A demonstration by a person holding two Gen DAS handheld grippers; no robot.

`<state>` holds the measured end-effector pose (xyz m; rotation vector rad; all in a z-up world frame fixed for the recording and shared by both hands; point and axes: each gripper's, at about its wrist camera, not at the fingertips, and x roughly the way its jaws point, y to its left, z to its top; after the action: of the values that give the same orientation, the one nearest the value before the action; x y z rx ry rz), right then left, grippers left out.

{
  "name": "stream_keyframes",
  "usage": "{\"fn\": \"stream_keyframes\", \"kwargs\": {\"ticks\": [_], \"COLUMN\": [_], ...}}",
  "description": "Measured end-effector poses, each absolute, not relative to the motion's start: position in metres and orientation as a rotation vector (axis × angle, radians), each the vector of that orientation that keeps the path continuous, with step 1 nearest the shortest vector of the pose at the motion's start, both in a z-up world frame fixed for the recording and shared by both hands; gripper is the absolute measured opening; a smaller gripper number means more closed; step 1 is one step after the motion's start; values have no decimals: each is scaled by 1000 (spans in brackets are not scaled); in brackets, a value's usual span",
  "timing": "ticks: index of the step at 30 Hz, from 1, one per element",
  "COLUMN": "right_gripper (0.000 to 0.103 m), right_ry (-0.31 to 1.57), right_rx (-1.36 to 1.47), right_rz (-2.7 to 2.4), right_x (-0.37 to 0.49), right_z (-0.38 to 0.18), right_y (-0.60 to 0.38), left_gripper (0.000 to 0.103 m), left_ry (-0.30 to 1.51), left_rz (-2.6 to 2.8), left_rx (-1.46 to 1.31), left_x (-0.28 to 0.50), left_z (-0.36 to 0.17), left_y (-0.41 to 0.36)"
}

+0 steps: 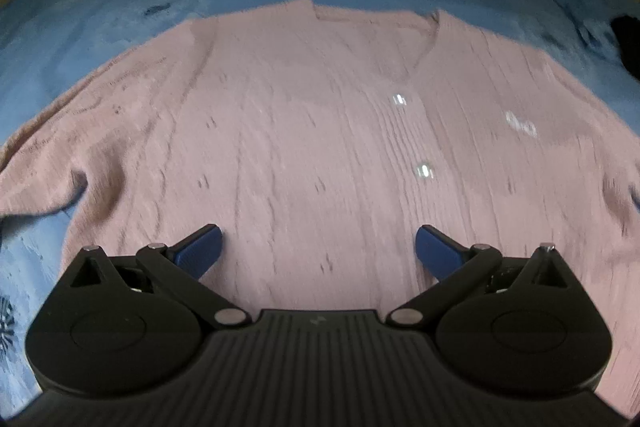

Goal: Fold small clothes
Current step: 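Move the right tool to the sleeve cuff and close on it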

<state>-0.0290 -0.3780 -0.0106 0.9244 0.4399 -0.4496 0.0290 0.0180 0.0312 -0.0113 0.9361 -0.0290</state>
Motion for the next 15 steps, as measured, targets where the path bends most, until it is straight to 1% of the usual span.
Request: {"fn": "stream_keyframes", "kwargs": {"ticks": [10, 15], "right_gripper": [103, 95], "right_ry": [427, 389], "right_rx": [959, 963], "right_rz": [-448, -486], "right_x": [-33, -39], "right_z": [-11, -9], "right_y": [-381, -380], "left_gripper": [103, 103], "left_ry": [910, 892], "left_rz": [-22, -40], "left_rx": [-66, -37], "left_x": [48, 42], "left_z": [31, 35], "left_y": [26, 28]}}
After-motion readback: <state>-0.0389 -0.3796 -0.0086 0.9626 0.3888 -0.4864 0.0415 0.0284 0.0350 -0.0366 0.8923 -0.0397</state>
